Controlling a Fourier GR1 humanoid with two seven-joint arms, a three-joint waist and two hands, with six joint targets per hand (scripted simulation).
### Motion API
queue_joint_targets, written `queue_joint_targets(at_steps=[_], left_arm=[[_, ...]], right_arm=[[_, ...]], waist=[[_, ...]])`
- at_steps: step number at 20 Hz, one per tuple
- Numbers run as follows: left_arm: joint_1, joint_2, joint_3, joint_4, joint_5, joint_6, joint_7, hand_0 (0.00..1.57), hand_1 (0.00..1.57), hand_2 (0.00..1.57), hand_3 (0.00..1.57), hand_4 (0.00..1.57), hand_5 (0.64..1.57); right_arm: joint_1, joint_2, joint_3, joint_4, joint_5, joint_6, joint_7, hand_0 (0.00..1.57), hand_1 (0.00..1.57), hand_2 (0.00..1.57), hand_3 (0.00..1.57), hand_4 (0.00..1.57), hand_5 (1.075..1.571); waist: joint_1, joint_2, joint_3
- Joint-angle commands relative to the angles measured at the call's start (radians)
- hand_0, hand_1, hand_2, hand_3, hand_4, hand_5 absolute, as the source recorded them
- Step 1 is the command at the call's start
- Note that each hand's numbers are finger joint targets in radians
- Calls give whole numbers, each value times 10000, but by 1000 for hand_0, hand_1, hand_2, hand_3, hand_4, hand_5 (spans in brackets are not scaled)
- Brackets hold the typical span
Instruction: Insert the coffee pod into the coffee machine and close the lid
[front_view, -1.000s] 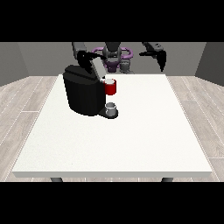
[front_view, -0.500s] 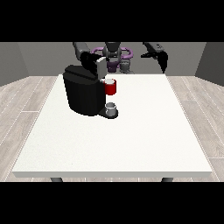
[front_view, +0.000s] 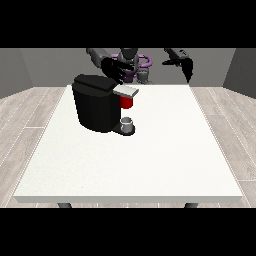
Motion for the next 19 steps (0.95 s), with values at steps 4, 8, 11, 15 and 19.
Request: queue_joint_targets(at_steps=[4,8,11,15,19], left_arm=[[305,-432,-667,-509,-387,234,-384,0,0,0,0,202,1571],[842,-933,-933,-183,-417,305,-970,0,0,0,0,205,1571],[626,-573,-640,-344,-193,250,-784,0,0,0,0,192,1571],[646,-397,-172,196,141,267,-581,0,0,0,0,192,1571],[1525,-288,66,732,-90,485,-948,0,0,0,0,192,1571]], right_arm=[[-597,323,44,335,358,-392,274,0,0,0,0,116,1571],[-248,968,310,-111,215,-352,138,0,0,0,0,30,1571],[6,621,154,-332,-310,780,-536,0,0,0,0,178,1571],[1369,1075,1079,-1214,-1329,556,-694,0,0,0,0,269,1571],[3771,1083,1964,-1931,-2061,138,-798,0,0,0,0,157,1571]], waist=[[324,-275,3],[-136,-724,1],[-327,-656,4],[-794,-1334,3],[-1783,-2356,3]])
